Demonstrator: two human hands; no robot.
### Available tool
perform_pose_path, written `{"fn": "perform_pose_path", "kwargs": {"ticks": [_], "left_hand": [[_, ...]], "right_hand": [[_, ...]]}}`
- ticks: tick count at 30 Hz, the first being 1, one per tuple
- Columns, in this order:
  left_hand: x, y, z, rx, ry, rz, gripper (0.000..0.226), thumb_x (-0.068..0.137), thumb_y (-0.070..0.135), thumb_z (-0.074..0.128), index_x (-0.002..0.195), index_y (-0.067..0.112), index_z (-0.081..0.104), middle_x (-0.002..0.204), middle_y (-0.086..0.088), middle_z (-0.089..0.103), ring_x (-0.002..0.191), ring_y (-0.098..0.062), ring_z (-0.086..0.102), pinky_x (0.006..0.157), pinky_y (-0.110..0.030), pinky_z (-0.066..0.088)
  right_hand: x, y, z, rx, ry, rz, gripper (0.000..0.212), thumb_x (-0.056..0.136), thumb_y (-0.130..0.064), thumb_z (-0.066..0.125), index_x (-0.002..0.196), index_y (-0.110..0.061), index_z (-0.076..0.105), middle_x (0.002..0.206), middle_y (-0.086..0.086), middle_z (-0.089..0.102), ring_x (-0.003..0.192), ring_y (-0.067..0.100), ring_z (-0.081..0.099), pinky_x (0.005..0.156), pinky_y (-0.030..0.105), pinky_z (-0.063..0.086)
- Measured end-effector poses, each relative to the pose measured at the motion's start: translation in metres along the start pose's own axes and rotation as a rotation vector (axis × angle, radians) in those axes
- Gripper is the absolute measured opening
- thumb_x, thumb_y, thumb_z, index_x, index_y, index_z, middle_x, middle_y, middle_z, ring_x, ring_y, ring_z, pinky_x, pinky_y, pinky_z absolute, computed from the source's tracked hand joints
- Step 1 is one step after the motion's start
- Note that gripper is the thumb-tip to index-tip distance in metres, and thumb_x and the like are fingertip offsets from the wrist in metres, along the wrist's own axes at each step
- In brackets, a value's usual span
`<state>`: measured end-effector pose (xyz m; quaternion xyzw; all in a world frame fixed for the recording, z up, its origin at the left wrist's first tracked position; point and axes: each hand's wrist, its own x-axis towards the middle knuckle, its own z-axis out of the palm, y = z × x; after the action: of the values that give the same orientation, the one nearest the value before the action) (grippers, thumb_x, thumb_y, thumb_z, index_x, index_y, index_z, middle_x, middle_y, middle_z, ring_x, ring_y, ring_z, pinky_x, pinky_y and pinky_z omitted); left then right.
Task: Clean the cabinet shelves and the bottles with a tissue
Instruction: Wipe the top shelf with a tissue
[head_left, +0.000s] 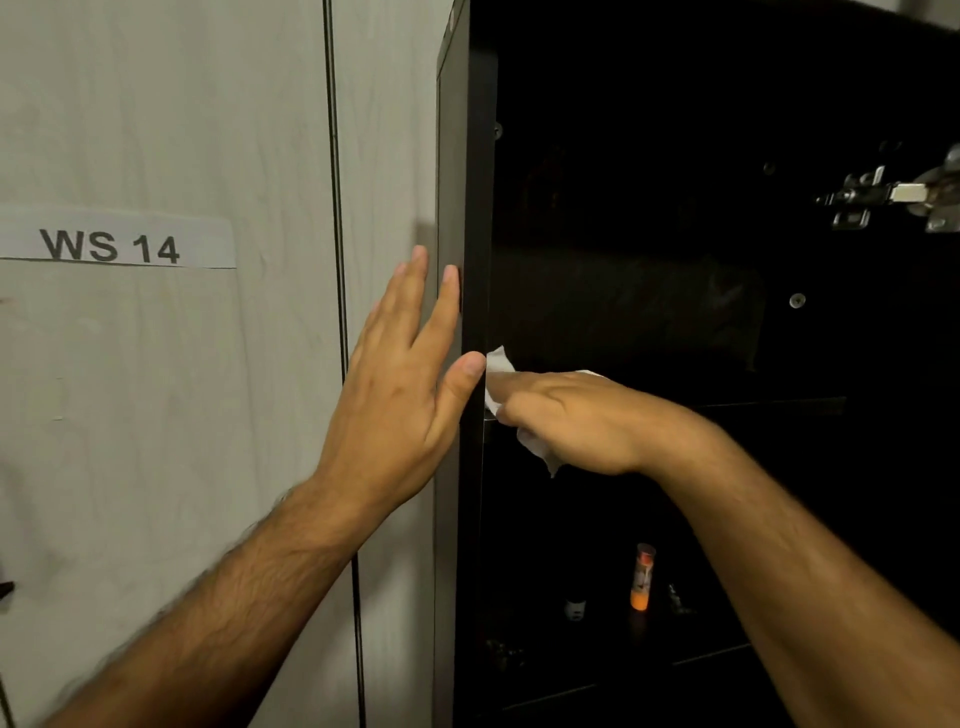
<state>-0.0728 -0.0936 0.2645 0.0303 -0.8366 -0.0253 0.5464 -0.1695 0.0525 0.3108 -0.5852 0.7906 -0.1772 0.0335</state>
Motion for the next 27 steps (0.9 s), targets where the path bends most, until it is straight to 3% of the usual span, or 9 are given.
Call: {"fn": "perform_pose_path", "kwargs": {"ticks": [5,7,9,11,13,15,17,20,27], "left_hand": [[0.0,-0.005,-0.003,0.052,-0.03,-0.005,0.063,0.099,0.056,0.019,0.153,0.028,0.002,0.163,-0.001,-0.002,0.149,-0.011,-0.004,0.117,-0.031,0.006],[0.0,-0.005,-0.003,0.053,-0.039,-0.008,0.063,0.098,0.057,0.018,0.153,0.03,0.0,0.163,0.001,-0.003,0.149,-0.01,-0.004,0.116,-0.029,0.004],[0.0,-0.004,-0.002,0.028,-0.04,-0.001,0.062,0.099,0.056,0.018,0.152,0.03,-0.001,0.163,0.001,-0.002,0.149,-0.01,-0.004,0.117,-0.031,0.007],[0.001,-0.003,-0.001,0.001,-0.039,0.006,0.062,0.099,0.055,0.019,0.151,0.029,-0.001,0.163,0.0,-0.001,0.149,-0.01,-0.003,0.118,-0.035,0.01],[0.001,-0.004,-0.001,0.006,-0.039,0.004,0.061,0.099,0.055,0.019,0.151,0.03,-0.002,0.163,0.0,-0.001,0.149,-0.01,-0.002,0.118,-0.035,0.01],[0.001,-0.005,-0.002,0.042,-0.036,-0.007,0.061,0.099,0.056,0.019,0.151,0.032,-0.002,0.163,-0.001,0.0,0.149,-0.012,-0.001,0.118,-0.036,0.01],[0.001,-0.006,-0.003,0.064,-0.035,-0.023,0.062,0.098,0.058,0.019,0.151,0.033,0.0,0.163,-0.001,0.001,0.149,-0.013,0.0,0.117,-0.036,0.01],[0.001,-0.005,-0.003,0.044,-0.04,-0.027,0.062,0.098,0.058,0.019,0.152,0.033,0.0,0.163,-0.001,0.0,0.149,-0.012,0.0,0.116,-0.033,0.009],[0.0,-0.003,-0.003,0.012,-0.043,-0.031,0.062,0.098,0.058,0.018,0.152,0.033,0.0,0.163,0.002,0.0,0.149,-0.009,0.0,0.116,-0.031,0.009]], "right_hand": [[-0.009,0.019,-0.022,0.191,-0.074,0.012,0.04,0.102,-0.031,0.032,0.135,-0.028,0.054,0.135,-0.022,0.05,0.123,-0.008,0.044,0.109,0.016,0.029],[-0.001,0.016,-0.018,0.117,-0.037,0.059,0.039,0.103,-0.035,0.033,0.132,-0.028,0.057,0.136,-0.013,0.053,0.123,0.001,0.048,0.108,0.024,0.033],[0.008,0.003,-0.01,0.055,-0.039,0.095,0.037,0.099,-0.04,0.033,0.112,-0.021,0.063,0.118,-0.003,0.061,0.103,0.011,0.056,0.095,0.032,0.044],[0.013,-0.005,-0.001,0.031,-0.045,0.051,0.021,0.094,-0.037,0.035,0.083,-0.031,0.052,0.093,-0.01,0.056,0.087,0.01,0.054,0.089,0.04,0.047],[0.009,-0.007,0.0,0.055,-0.069,0.016,0.018,0.091,-0.034,0.04,0.074,-0.038,0.039,0.083,-0.016,0.046,0.08,0.008,0.049,0.086,0.043,0.046],[-0.001,-0.003,-0.003,0.098,-0.069,-0.026,0.015,0.087,-0.034,0.043,0.081,-0.025,0.054,0.091,-0.002,0.057,0.085,0.017,0.054,0.091,0.053,0.047],[-0.014,0.004,-0.012,0.151,-0.08,-0.071,0.044,0.083,-0.039,0.04,0.107,-0.011,0.064,0.119,0.007,0.062,0.109,0.023,0.058,0.101,0.049,0.043],[-0.02,0.013,-0.026,0.332,-0.116,-0.081,0.05,0.078,-0.043,0.039,0.116,-0.03,0.069,0.124,-0.015,0.063,0.12,0.001,0.055,0.111,0.033,0.037],[0.012,-0.009,0.004,-0.092,0.015,0.006,0.032,0.1,-0.027,0.034,0.091,-0.008,0.058,0.079,0.005,0.058,0.071,0.018,0.052,0.072,0.041,0.047]]}}
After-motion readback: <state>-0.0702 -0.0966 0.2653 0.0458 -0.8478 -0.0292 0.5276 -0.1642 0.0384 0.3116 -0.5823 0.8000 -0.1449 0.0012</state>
